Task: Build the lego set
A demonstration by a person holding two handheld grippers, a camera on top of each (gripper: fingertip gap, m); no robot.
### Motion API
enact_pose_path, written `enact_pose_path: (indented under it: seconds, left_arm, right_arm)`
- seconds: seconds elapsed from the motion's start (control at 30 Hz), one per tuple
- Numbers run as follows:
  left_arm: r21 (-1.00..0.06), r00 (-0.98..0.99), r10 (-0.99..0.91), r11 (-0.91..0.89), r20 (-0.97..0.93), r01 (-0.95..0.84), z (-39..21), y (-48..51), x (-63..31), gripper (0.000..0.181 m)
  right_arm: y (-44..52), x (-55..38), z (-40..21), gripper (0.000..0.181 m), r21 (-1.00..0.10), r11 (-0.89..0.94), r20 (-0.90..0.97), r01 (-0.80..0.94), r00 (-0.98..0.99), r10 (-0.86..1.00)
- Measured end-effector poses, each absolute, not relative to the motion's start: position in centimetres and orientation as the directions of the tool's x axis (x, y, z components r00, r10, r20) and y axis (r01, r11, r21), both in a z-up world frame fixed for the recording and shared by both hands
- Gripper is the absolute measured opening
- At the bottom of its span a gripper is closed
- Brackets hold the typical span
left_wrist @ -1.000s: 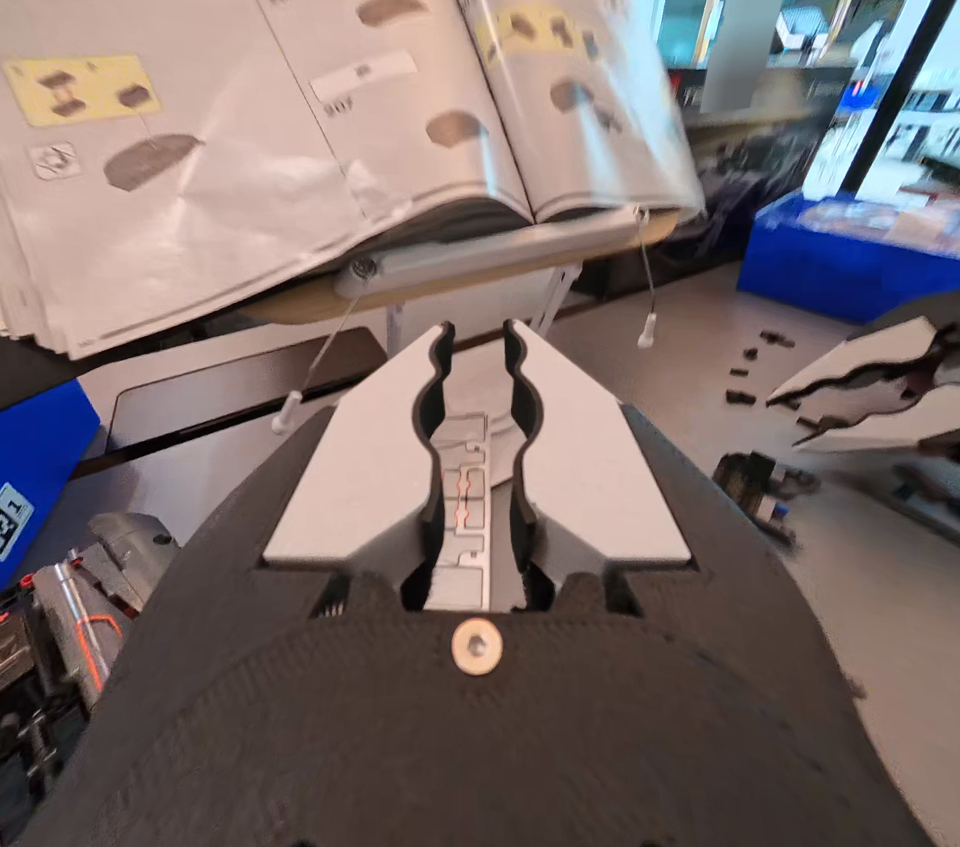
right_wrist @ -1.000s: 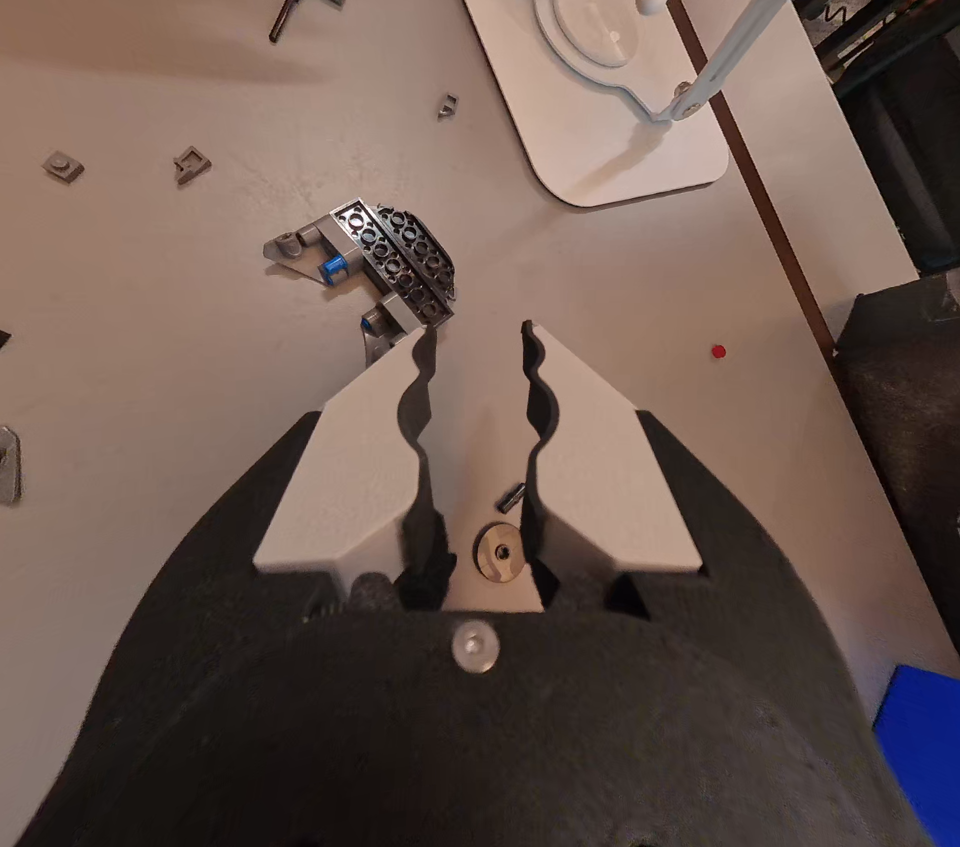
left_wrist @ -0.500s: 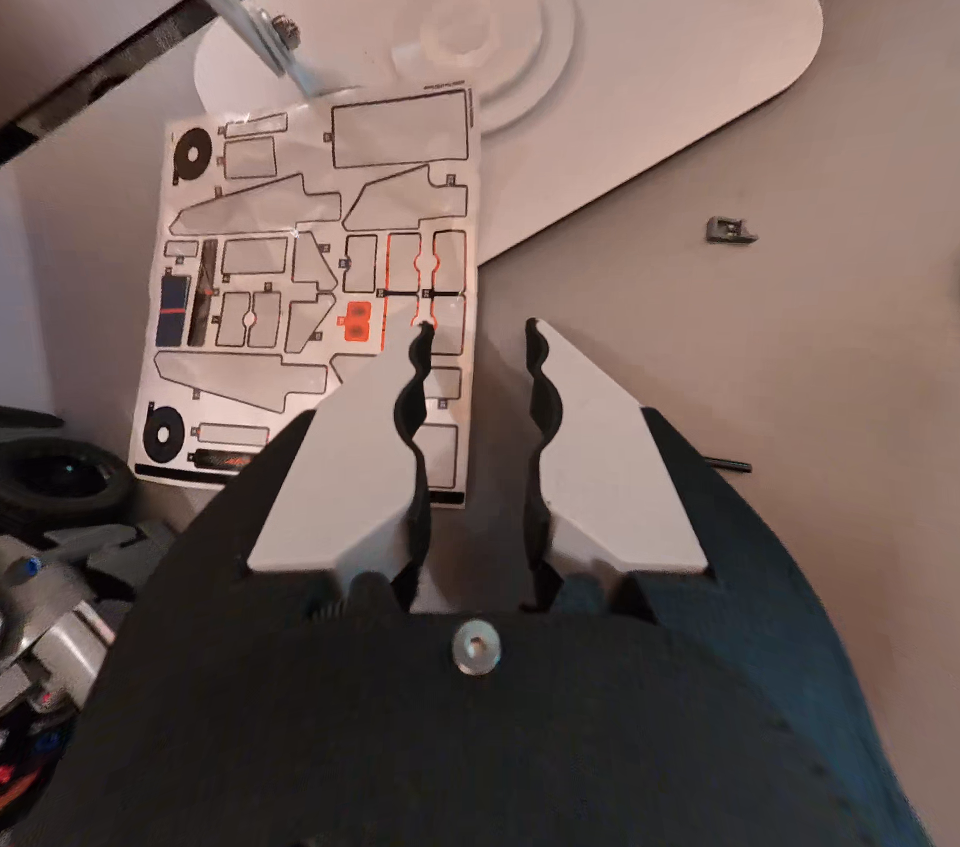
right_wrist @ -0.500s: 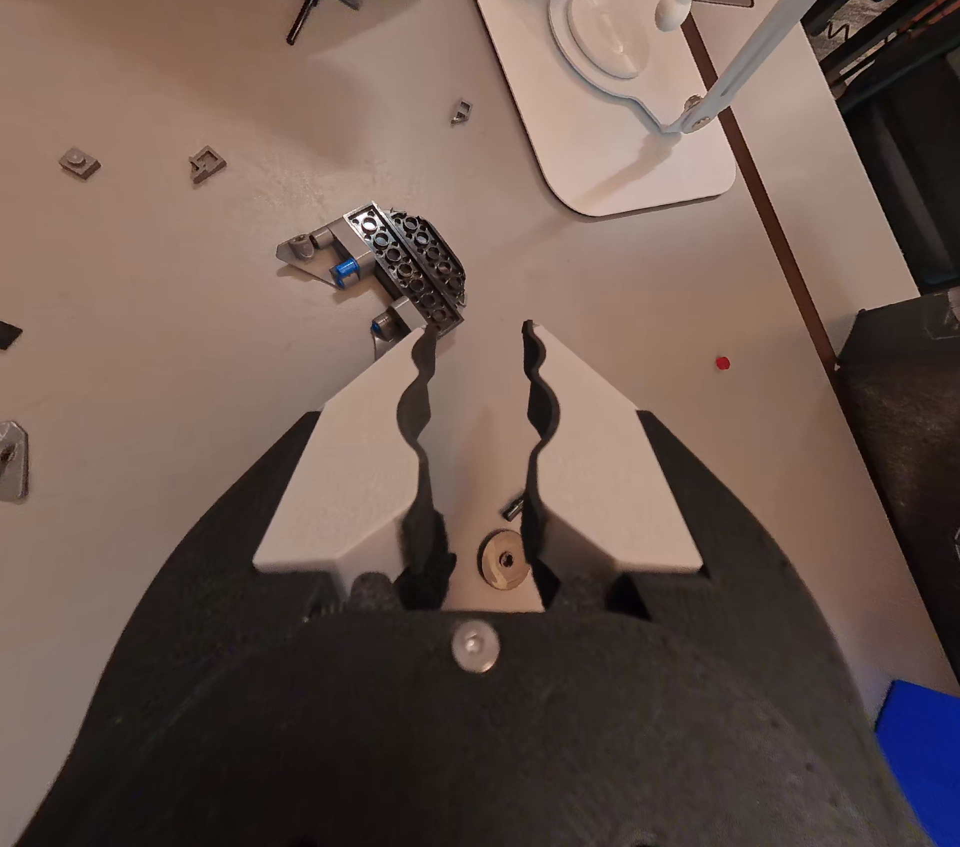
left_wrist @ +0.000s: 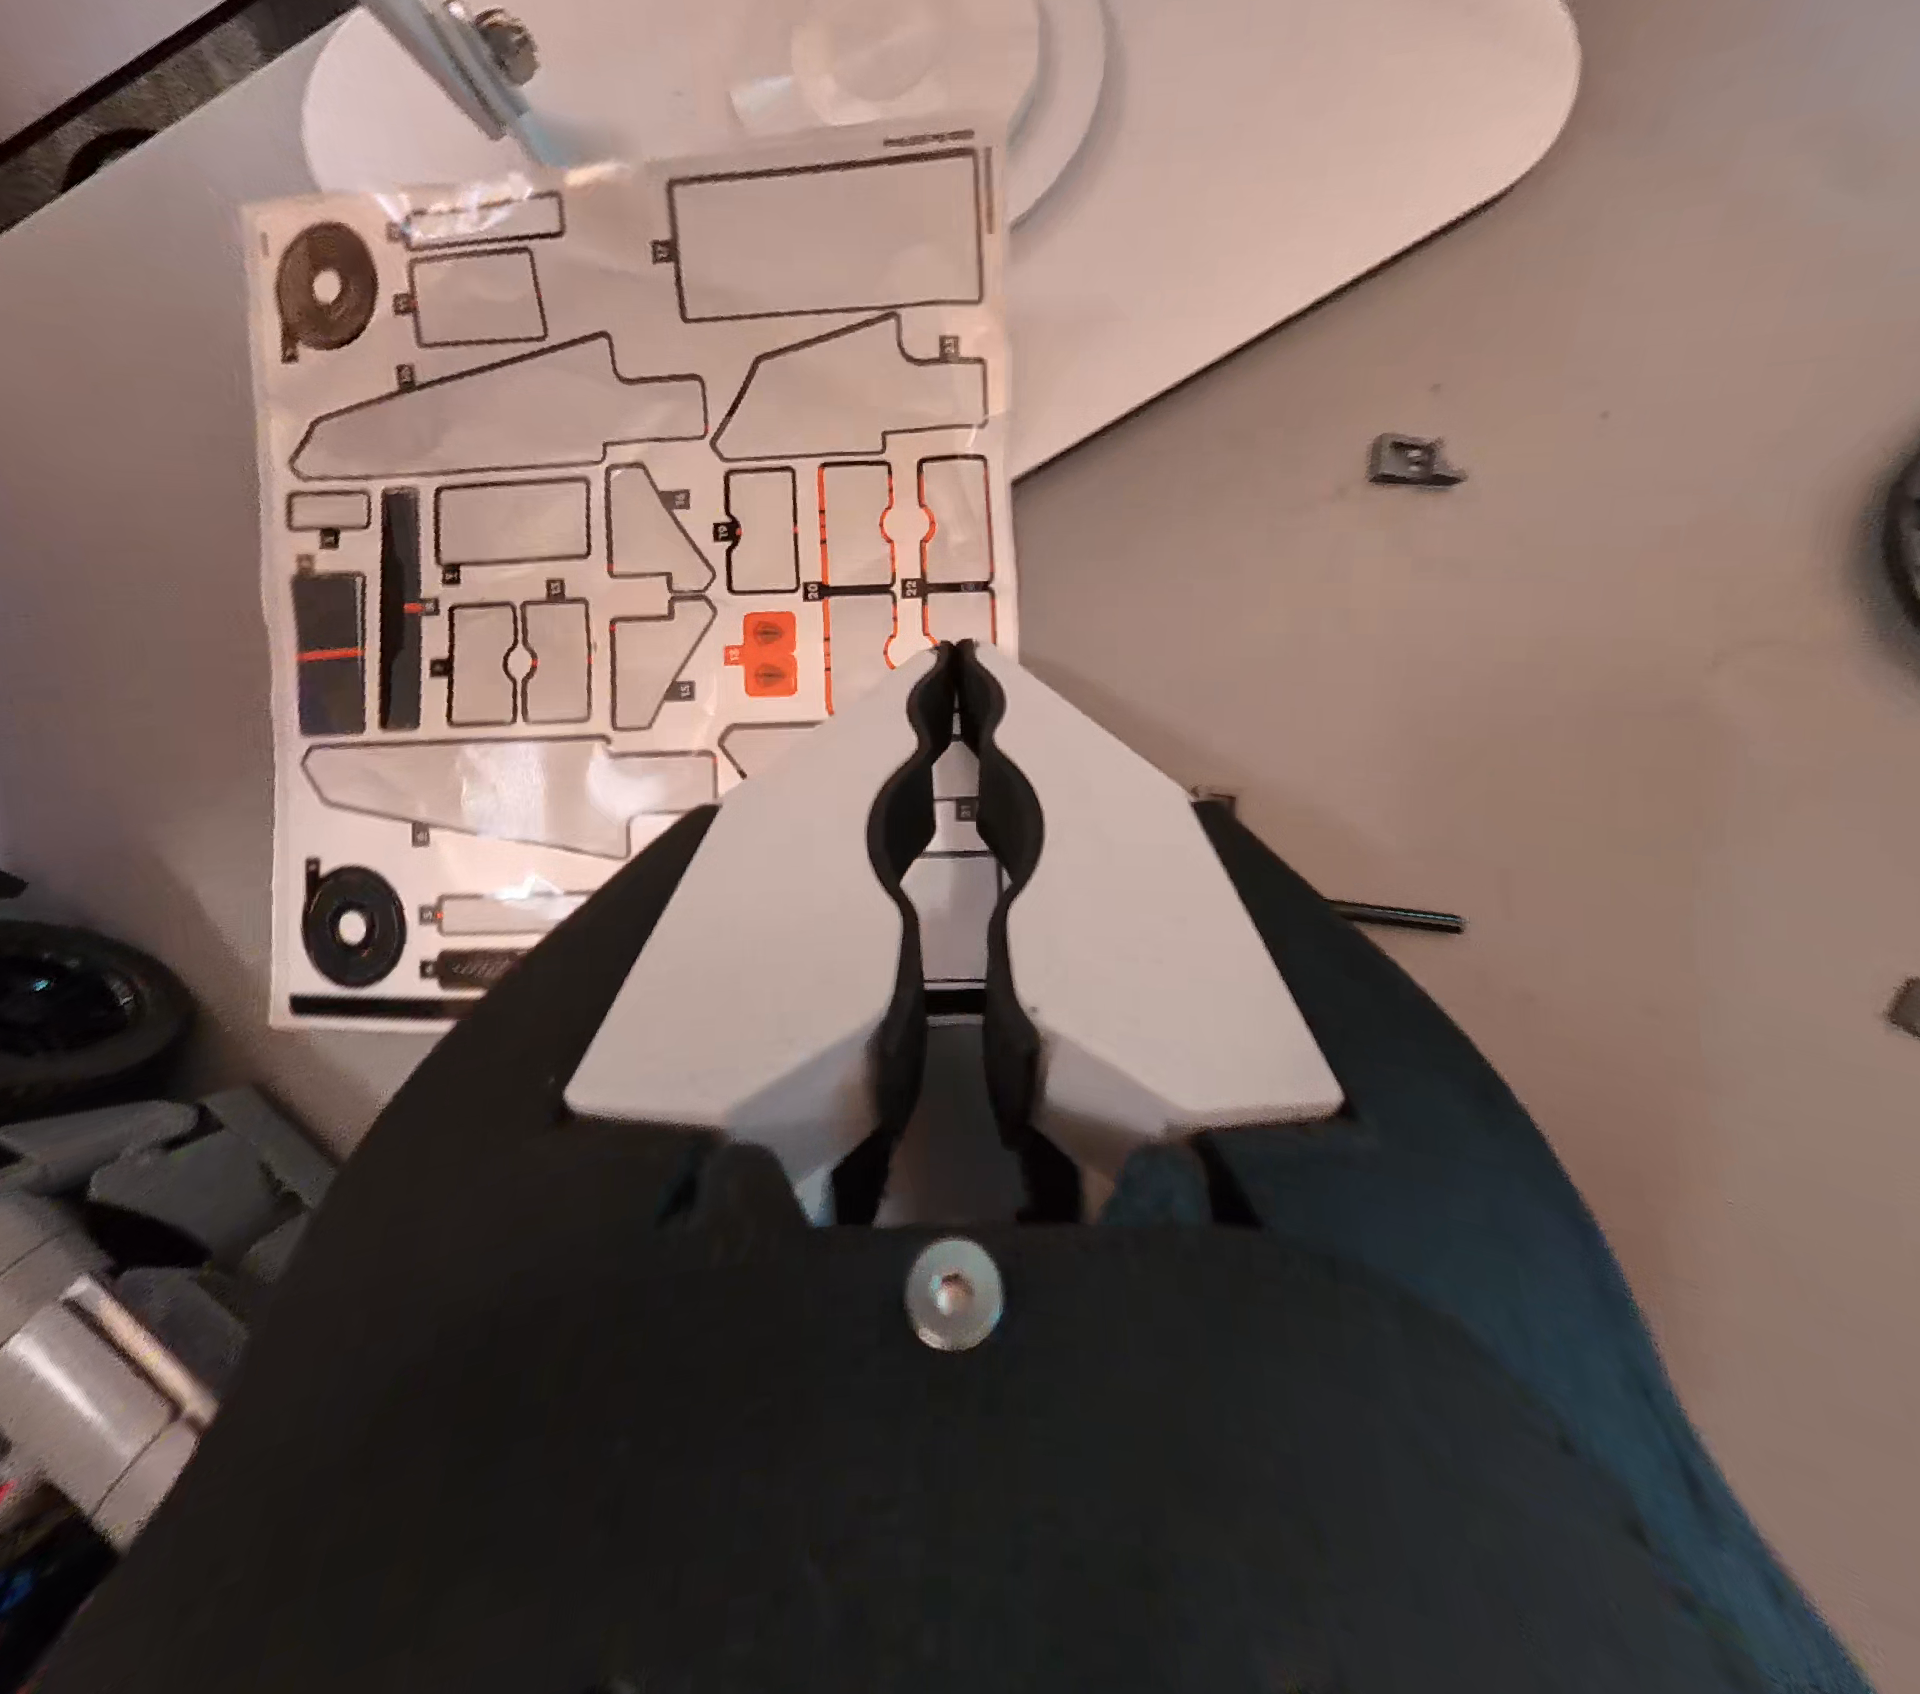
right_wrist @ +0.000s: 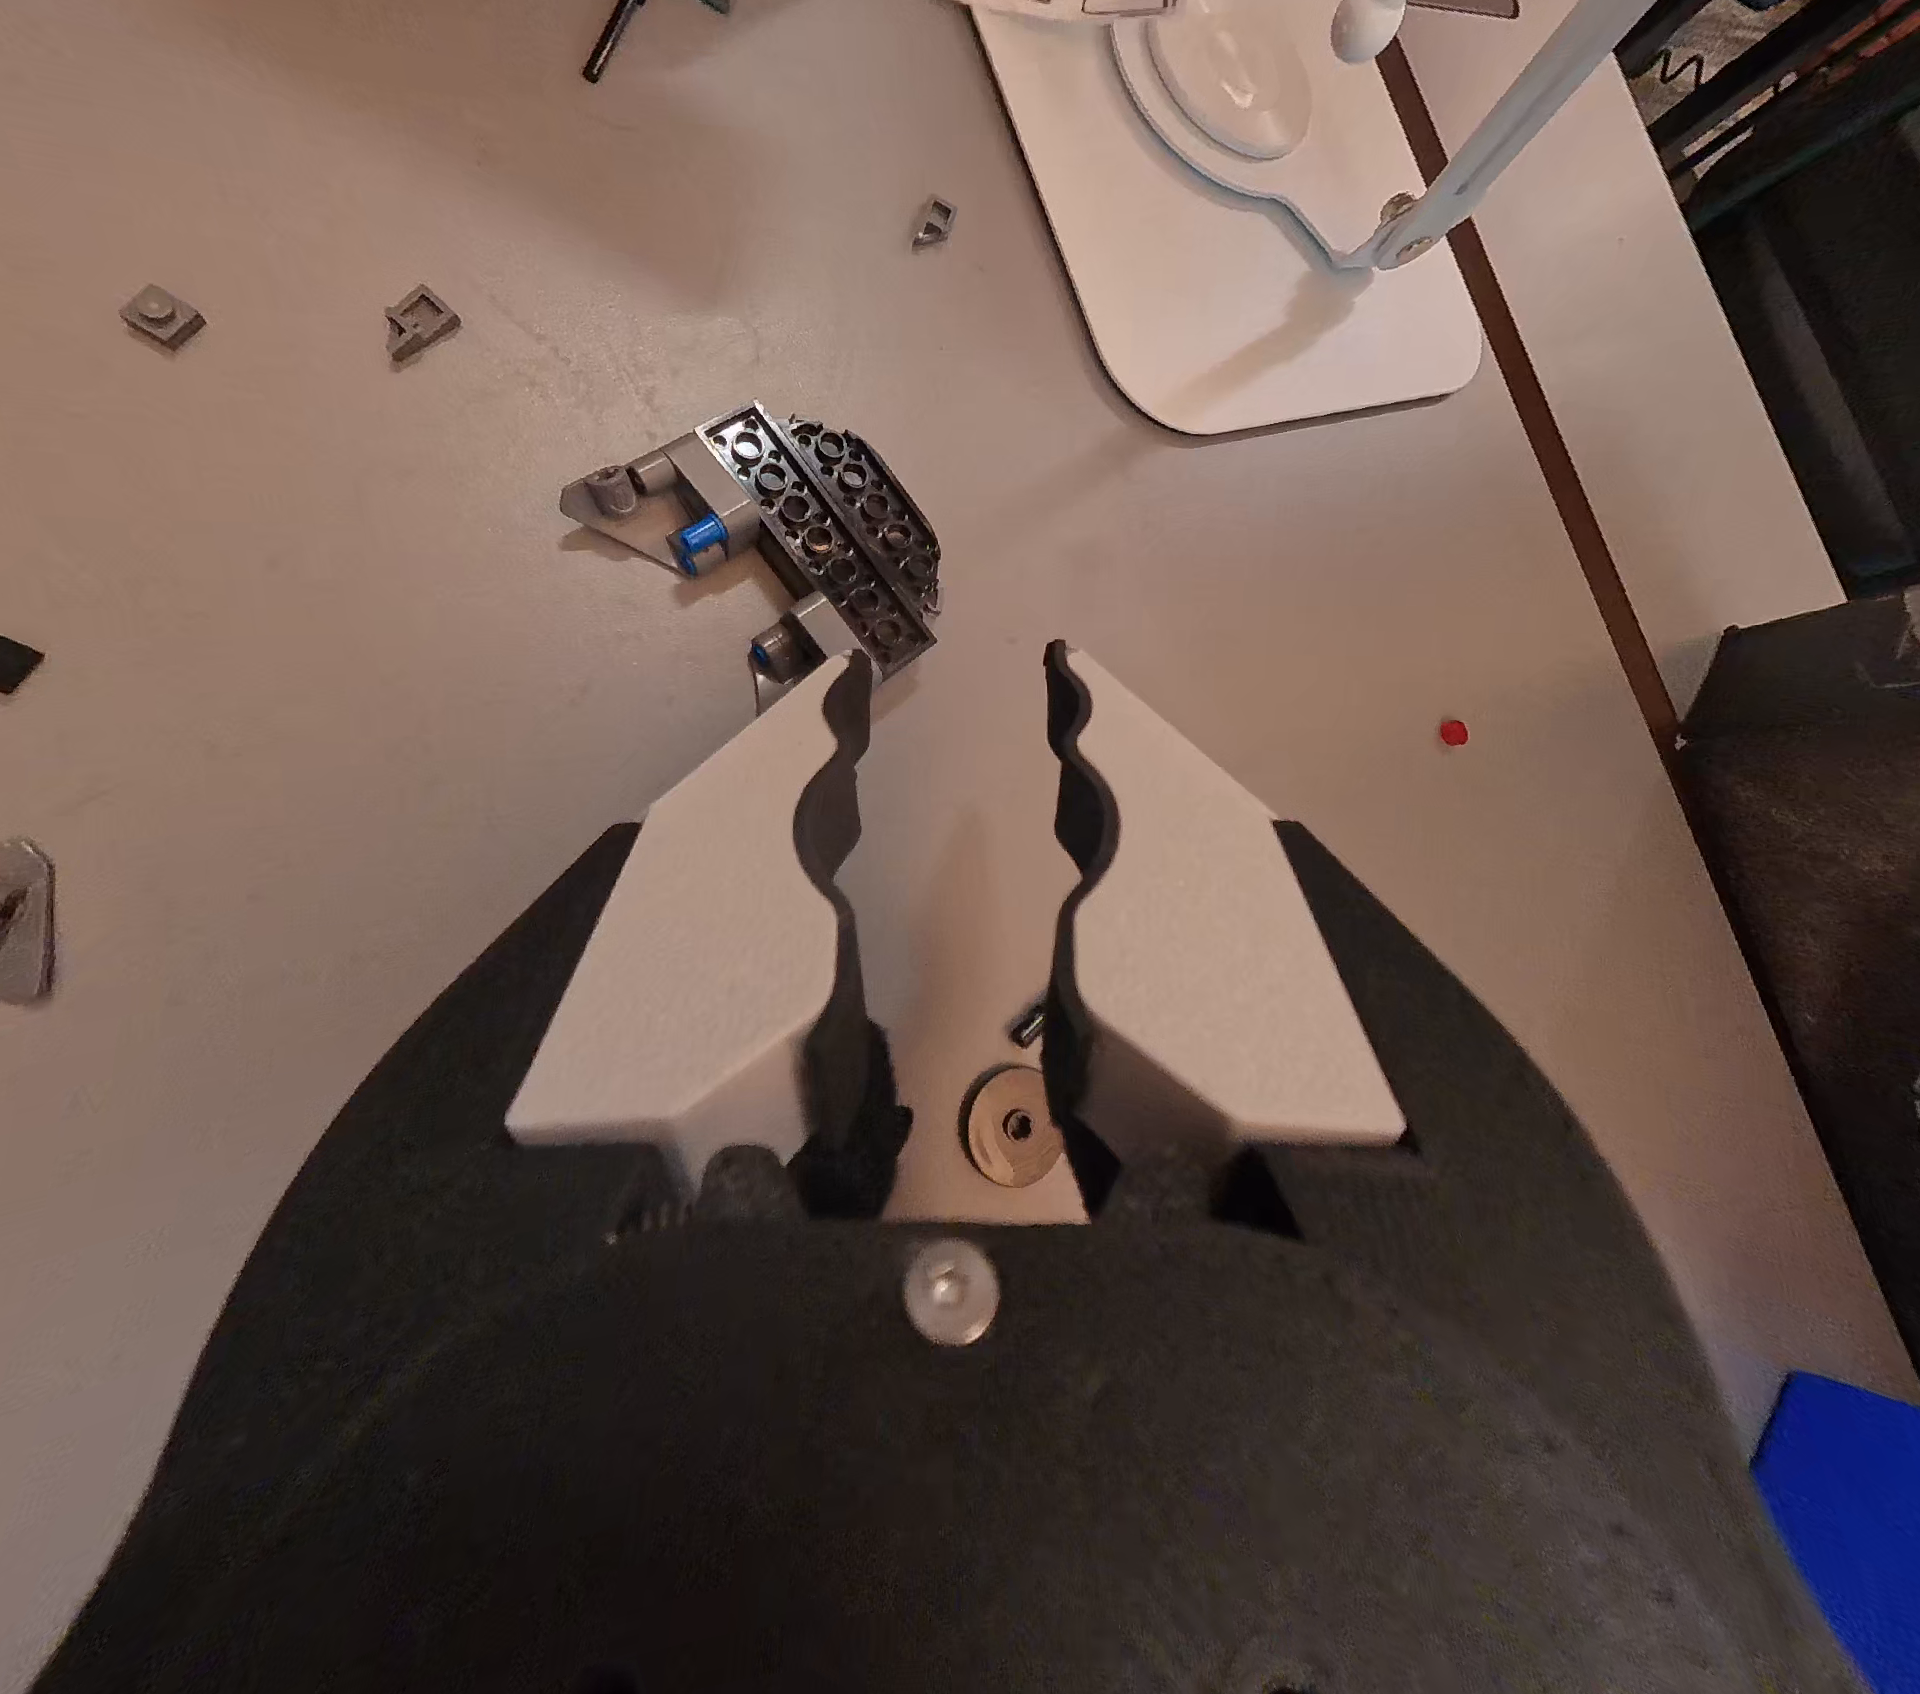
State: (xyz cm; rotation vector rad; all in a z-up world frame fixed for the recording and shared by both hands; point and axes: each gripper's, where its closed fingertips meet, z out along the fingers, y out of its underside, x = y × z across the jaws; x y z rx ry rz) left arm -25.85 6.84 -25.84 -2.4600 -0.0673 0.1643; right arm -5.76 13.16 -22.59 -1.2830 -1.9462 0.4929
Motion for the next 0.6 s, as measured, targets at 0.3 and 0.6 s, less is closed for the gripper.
enact_pose_path:
  seconds: [0.3,0.6]
  left_arm:
    - [-0.679,0.996,-0.076,-0.728,-0.056,-0.094,-24.6,7.5,-22.9,0.000]
    - [-0.651,0.999,0.042,-0.759,-0.019,0.019,-25.9,7.5,-24.0,0.062]
  right_arm:
    - [13.3,-5.7,-22.3,0.032,-0.668,0.425,0.370,0.611,-0.223,0.902]
    - [13.3,-5.6,-22.1,0.032,-0.671,0.426,0.371,0.607,-0.222,0.902]
